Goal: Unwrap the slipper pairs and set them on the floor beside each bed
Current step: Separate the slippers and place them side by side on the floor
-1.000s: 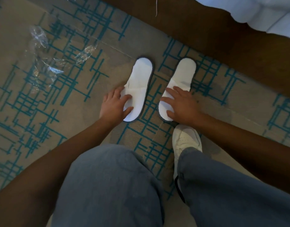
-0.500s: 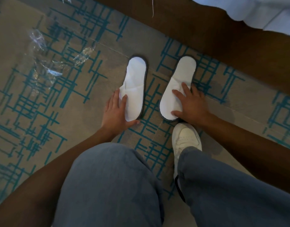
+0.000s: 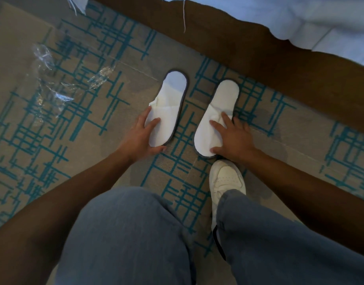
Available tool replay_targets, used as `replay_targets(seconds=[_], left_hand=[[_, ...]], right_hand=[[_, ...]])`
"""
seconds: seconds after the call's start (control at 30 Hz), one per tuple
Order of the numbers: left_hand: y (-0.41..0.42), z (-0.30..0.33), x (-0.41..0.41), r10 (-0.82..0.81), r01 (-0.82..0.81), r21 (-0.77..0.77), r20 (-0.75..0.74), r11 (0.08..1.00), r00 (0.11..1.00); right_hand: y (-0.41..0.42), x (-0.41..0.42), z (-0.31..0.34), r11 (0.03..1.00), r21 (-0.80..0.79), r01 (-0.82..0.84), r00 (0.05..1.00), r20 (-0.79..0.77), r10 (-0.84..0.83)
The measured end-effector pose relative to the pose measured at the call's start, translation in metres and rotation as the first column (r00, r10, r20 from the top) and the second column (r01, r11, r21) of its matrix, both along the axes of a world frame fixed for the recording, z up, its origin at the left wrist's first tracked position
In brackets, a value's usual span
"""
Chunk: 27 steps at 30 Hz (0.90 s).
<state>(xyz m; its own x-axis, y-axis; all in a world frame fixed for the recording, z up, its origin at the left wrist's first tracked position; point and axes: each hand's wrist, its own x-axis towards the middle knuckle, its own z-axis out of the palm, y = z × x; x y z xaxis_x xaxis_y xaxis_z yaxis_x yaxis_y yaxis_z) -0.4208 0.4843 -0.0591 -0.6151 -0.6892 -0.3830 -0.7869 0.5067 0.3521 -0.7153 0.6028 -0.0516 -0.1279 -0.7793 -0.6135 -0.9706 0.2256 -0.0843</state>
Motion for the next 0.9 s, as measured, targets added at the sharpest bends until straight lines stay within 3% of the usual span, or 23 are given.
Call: replay_targets(seconds=[0.5, 0.6, 0.7, 0.9], left_hand=[[-0.025, 0.005, -0.037, -0.291, 0.293, -0.021, 0.079, 0.956, 0.954], [-0.024, 0.005, -0.028, -0.277, 0.28, -0.031, 0.069, 0.96, 0.958], [-0.021, 0.004, -0.025, -0.16, 0.163, -0.075, 0.038, 0.984, 0.986], [-0.016, -0.005, -0.029, -0.131, 0.15, -0.089, 0.194, 0.985, 0.972]], right_hand=[[0.0, -0.004, 0.0, 1.0, 0.015, -0.022, 1.0, 0.017, 0.022], [0.0, -0.004, 0.0, 1.0, 0.003, -0.005, 1.0, 0.03, 0.005], [0.002, -0.003, -0.002, 1.0, -0.018, 0.004, 1.0, 0.025, -0.004], [0.002, 0.008, -0.002, 0.999, -0.001, 0.033, 0.998, 0.045, -0.033]])
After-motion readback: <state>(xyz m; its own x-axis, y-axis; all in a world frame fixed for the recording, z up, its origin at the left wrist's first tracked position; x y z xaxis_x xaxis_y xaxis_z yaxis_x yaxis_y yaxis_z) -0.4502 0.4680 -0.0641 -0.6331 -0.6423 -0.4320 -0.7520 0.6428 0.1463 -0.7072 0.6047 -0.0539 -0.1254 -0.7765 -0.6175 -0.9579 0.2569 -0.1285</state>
